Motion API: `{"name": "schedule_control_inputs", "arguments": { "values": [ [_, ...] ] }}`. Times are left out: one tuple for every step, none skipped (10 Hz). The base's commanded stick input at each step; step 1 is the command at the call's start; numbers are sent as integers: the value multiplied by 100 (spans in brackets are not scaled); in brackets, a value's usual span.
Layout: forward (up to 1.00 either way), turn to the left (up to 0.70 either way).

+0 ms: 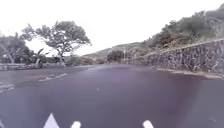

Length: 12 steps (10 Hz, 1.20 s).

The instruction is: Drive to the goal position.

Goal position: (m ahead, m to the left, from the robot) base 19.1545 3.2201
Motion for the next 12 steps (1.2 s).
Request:
{"name": "schedule_control_inputs", "arguments": {
  "values": [
    [70,0],
    [70,0],
    [70,0],
    [70,0],
    [70,0],
    [70,0],
    [70,0],
    [70,0],
    [70,0],
    [70,0],
    [70,0],
    [70,0]
  ]
}}
